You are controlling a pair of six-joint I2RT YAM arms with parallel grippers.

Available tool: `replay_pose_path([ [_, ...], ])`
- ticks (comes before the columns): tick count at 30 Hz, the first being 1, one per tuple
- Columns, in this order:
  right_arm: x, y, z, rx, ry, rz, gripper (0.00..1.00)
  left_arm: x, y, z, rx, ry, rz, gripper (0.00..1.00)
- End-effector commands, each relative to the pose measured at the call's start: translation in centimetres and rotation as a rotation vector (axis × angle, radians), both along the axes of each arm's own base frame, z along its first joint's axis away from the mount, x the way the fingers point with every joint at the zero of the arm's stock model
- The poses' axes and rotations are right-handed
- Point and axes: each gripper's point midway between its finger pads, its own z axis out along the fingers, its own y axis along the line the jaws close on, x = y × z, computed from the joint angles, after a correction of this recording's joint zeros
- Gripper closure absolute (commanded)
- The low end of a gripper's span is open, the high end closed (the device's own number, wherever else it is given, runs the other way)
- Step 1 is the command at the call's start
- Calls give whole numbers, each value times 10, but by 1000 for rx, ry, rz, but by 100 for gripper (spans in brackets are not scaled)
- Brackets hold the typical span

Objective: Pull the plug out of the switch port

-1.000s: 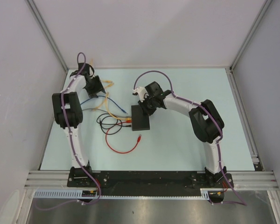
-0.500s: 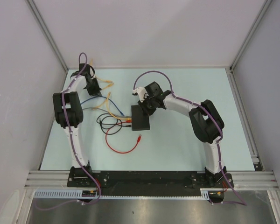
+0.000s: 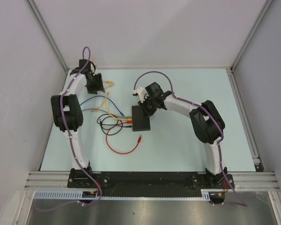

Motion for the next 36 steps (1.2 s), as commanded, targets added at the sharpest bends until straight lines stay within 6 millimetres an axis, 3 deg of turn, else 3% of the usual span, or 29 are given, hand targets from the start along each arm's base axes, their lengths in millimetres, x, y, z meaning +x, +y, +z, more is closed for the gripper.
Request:
replay_pose_path([
  [1,-21,-26,-39,-116,95,-7,92,5,22,47,75,-93,-17,42],
  [5,-20,-25,-40,-116,94,-4,92,-6,16,29,-22,-29,52,36],
  [6,-19,-24,-39,-114,90,-4,92,-8,1,31,-120,-26,53,35],
  [12,-24,-24,-43,-134,97,2,92,-9,-39,23,-412,21,190,32],
  [18,-30,-27,-46,-158,116,8,91,17,-39,8,-429,20,252,41],
  [21,-32,-29,-49,-171,122,10,91,32,-29,8,-444,-5,359,52],
  [23,-33,-31,-48,-178,124,8,91,36,-29,2,-443,8,381,55],
  [25,-32,-32,-48,-181,124,5,91,27,-32,1,-468,54,430,60],
  [26,-32,-33,-48,-183,124,4,91,11,-36,-5,-484,108,444,62],
  [28,-31,-35,-48,-185,124,-2,91,-6,-40,-1,-506,154,482,65],
  [29,-31,-35,-48,-185,124,-2,91,-21,-42,8,-511,164,495,63],
  [31,-32,-34,-49,-179,128,0,91,-28,-40,21,-549,156,546,54],
  [36,-30,-30,-49,-168,137,0,91,-13,-28,65,-600,-1,601,48],
])
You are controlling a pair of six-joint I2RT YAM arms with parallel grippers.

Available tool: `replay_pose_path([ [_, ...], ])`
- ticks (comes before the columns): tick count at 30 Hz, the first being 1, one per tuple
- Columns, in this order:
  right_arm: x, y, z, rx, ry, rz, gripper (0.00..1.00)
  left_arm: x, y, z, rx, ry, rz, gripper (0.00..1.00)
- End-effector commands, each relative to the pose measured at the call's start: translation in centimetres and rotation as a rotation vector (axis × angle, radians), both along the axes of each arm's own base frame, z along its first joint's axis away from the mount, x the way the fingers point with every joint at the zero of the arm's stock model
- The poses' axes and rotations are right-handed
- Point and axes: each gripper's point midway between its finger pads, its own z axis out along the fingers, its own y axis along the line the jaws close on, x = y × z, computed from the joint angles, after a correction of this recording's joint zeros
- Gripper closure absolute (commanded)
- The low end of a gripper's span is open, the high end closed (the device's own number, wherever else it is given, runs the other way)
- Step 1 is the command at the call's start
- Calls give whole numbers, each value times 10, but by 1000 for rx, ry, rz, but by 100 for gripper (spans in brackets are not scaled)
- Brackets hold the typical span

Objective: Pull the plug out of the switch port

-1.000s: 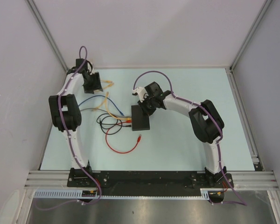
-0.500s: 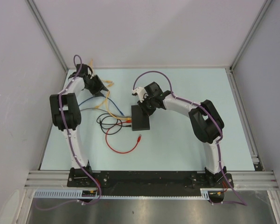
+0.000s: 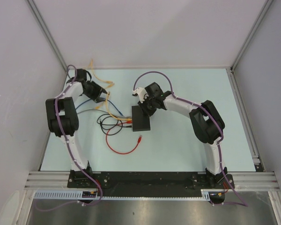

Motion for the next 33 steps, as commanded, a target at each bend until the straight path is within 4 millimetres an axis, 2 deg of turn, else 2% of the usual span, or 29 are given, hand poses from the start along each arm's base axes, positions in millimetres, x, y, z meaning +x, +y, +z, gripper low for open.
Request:
replay_pose_path([
  [1,-29,-30,-50,-163,142,-5,90,29,12,83,-34,-219,126,47],
  [3,-27,-28,-48,-158,140,-5,90,29,15,87,-25,-213,134,47],
  [6,-26,-30,-48,-159,140,-10,90,22,19,78,-8,-189,155,49],
  [7,-26,-30,-48,-158,139,-10,90,16,20,67,2,-159,164,50],
  [12,-26,-31,-47,-159,138,-12,90,4,28,42,23,-95,210,55],
  [15,-26,-31,-46,-159,134,-14,90,7,30,28,28,-83,220,55],
  [19,-27,-32,-47,-163,137,-15,90,27,35,19,45,-117,219,53],
  [21,-28,-33,-48,-166,140,-13,90,34,36,7,58,-111,213,52],
  [22,-28,-33,-49,-167,142,-15,90,41,40,8,72,-123,218,51],
  [24,-27,-34,-49,-168,139,-18,90,45,47,-5,142,-107,214,50],
  [25,-26,-35,-49,-168,139,-19,90,50,47,-3,152,-109,216,50],
  [29,-25,-36,-49,-171,138,-22,90,50,39,-18,136,-70,224,51],
  [31,-24,-38,-48,-172,138,-26,90,40,31,-32,116,-31,218,57],
  [33,-24,-37,-49,-171,136,-26,90,35,25,-37,92,-23,209,71],
])
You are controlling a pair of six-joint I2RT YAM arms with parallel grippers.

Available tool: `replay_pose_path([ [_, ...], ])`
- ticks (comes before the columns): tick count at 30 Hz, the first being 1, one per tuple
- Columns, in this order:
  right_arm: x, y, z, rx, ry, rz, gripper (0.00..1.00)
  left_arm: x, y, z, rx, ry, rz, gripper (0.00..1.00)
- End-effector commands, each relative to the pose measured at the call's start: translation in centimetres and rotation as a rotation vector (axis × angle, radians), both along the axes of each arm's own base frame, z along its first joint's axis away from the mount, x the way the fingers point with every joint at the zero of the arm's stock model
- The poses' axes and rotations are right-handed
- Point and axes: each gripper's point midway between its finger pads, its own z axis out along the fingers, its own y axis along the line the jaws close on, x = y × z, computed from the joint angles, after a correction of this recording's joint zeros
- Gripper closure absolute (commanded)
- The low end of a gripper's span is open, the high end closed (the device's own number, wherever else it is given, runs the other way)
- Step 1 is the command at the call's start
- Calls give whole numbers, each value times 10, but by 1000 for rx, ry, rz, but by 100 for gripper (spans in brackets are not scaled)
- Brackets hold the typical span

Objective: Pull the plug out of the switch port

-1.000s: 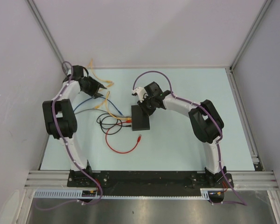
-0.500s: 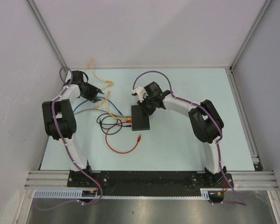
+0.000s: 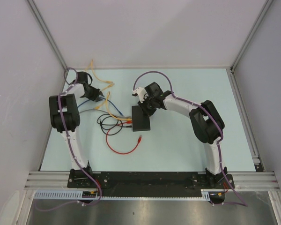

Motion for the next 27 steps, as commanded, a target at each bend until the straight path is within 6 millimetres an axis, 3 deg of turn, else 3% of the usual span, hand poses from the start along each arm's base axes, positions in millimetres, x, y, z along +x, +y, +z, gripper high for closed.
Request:
replay_pose_path([
  [1,-25,-36,-49,-166,131,-23,90,-7,-18,-7,-43,7,-12,77],
  [2,-25,-36,-49,-166,133,-23,90,-9,-19,-7,-48,5,-15,94],
  [3,-25,-35,-49,-165,129,-22,90,-10,-20,0,-50,-4,-16,100],
  [5,-24,-35,-49,-163,130,-24,90,-9,-19,16,-51,-32,-25,100],
  [10,-19,-33,-48,-144,130,-28,90,-6,-13,90,23,-196,-124,100],
  [17,-11,-31,-48,-121,128,-39,90,-15,5,139,158,-313,-179,100],
  [26,-12,-28,-48,-107,129,-34,90,21,28,212,382,-508,-223,100],
  [27,-12,-28,-48,-107,129,-34,90,25,33,205,433,-492,-246,100],
])
